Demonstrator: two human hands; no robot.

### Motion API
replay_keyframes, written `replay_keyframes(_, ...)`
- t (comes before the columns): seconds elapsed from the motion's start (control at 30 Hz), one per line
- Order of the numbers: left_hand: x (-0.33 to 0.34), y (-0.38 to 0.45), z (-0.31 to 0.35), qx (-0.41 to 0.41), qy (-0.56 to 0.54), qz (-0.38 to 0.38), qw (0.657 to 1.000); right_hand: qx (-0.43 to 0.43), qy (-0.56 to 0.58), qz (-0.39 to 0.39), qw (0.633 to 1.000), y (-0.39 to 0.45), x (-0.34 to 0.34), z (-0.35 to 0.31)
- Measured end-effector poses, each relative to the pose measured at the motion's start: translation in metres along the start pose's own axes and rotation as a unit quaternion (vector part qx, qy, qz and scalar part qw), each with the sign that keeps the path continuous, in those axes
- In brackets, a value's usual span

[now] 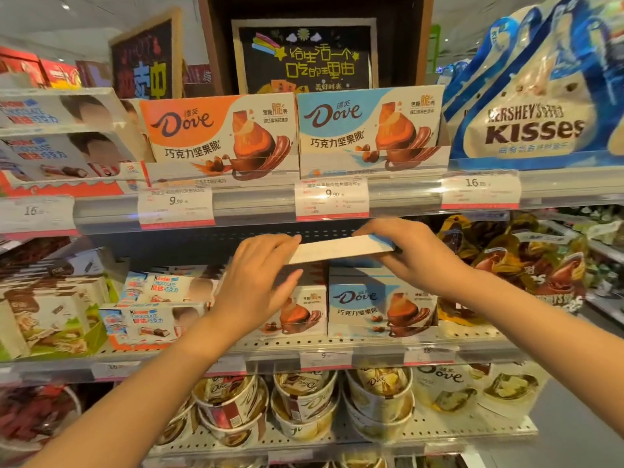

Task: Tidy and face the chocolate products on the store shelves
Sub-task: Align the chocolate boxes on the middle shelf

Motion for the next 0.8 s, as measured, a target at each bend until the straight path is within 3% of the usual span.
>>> replay_keyframes(0.13, 0.034, -0.017, -0.04, -0.188, 0.0, -0.176, 0.966, 0.035, -0.039, 0.01, 0.999, -0.019, -0.015, 0.039)
replay_keyframes(0.33, 0.081, -0.025, -0.029, -0.187, -0.04, -0.349, 0.917, 0.087, -0.013, 0.066, 0.994, -0.031, -0.029, 0.064)
replay_keyframes(0.63, 0.103, -0.032, -0.031, -0.261, -0.138, -0.371, 0.88, 0.18, 0.041, 0.0, 0.983, -0.039, -0.017, 0.101)
replay_keyframes(0.8, 0.104, -0.036, -0.033, -0.255, -0.144, -0.375, 0.879, 0.211, 0.033, -0.019, 0.977, -0.035, -0.008, 0.116)
Point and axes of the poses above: each hand's wrist, its own y-axis towards the middle knuckle, its own x-axis out of the palm, z = x × y, the point moved 8 cm from there along y, towards the middle knuckle, and after that the axes turned 13 degrees about z, right-handed, at the moved point
